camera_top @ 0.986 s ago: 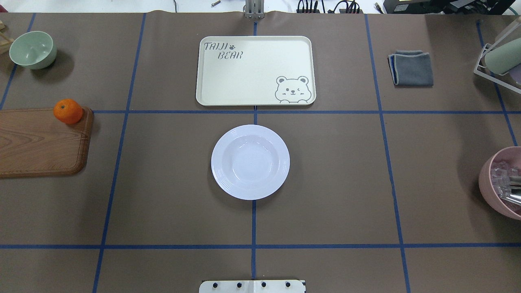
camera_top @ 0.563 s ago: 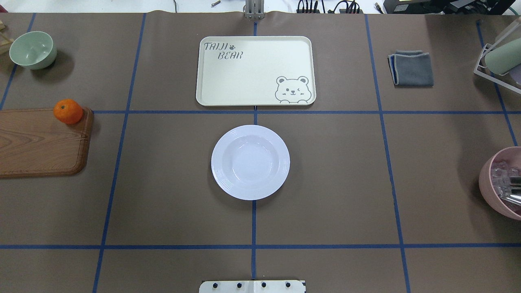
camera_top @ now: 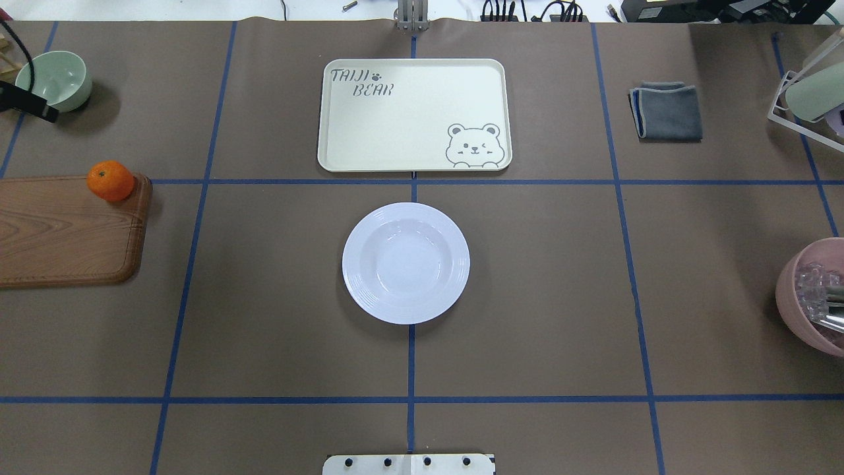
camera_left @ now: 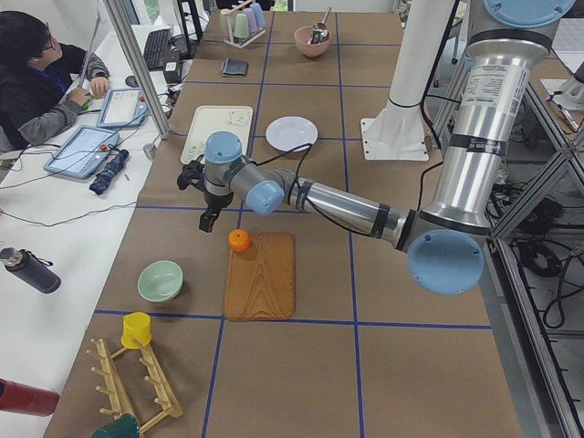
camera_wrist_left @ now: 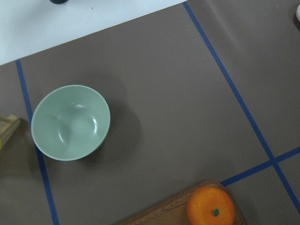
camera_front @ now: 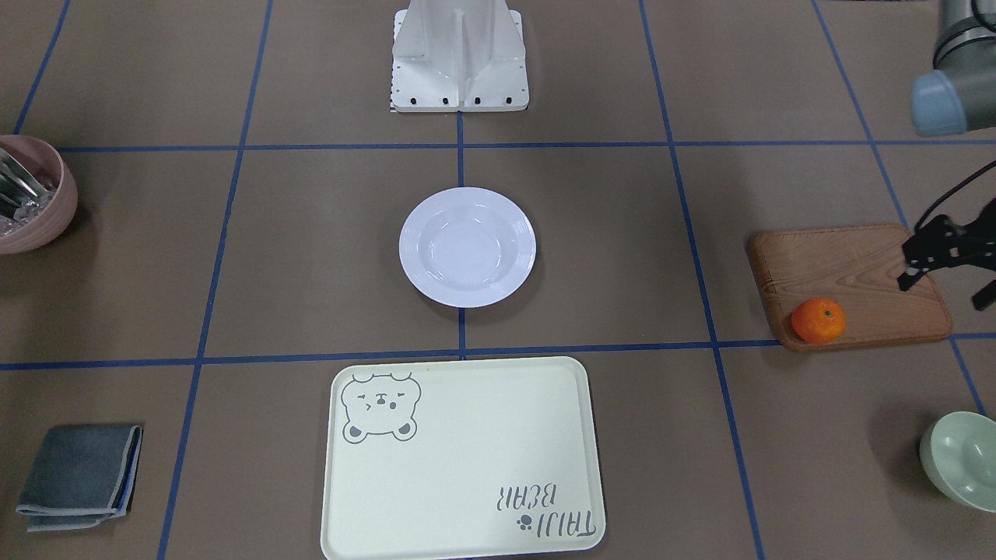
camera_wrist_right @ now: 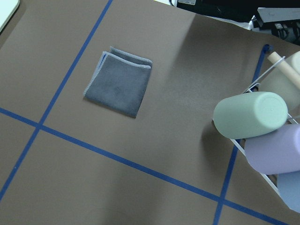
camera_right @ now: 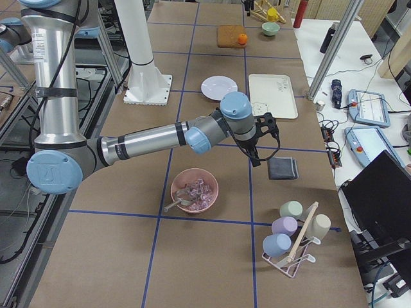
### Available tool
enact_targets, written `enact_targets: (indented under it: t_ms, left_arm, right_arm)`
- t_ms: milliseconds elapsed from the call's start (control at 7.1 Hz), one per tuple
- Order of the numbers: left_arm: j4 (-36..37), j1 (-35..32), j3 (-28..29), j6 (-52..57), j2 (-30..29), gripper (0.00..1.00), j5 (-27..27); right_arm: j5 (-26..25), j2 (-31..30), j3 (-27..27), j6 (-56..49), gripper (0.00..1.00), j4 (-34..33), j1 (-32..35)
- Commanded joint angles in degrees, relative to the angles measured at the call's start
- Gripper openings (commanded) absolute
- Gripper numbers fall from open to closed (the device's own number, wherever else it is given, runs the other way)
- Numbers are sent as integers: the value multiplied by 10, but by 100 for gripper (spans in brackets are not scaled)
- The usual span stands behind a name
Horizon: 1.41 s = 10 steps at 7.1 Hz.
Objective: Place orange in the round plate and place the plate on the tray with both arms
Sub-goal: 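Lower the left gripper onto the orange on the wooden board and grasp it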
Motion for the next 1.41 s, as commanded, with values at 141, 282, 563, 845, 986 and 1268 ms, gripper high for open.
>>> enact_targets:
  t_ms: [141, 282, 563, 845, 986, 1268]
  left_arm:
    - [-88, 70, 71, -92, -7, 99, 37]
    - [-98, 73, 83, -91, -8, 99, 37]
    - [-98, 84, 84, -92, -4, 99, 37]
    - [-99, 98, 97, -92, -4, 99, 37]
    - [-99, 102, 102, -92, -4, 99, 48]
    - [-105, 127, 115, -93, -7, 99, 69]
  right_arm:
    - [-108, 7, 51, 305, 98, 59, -173]
    - [-120, 7, 52, 317, 98, 59, -196]
    - [-124, 6, 52, 317, 98, 59, -212]
    - [-134, 4, 52, 317, 99, 59, -219]
    - [-134, 3, 51, 317, 99, 59, -221]
    - [-134, 3, 50, 316, 99, 59, -221]
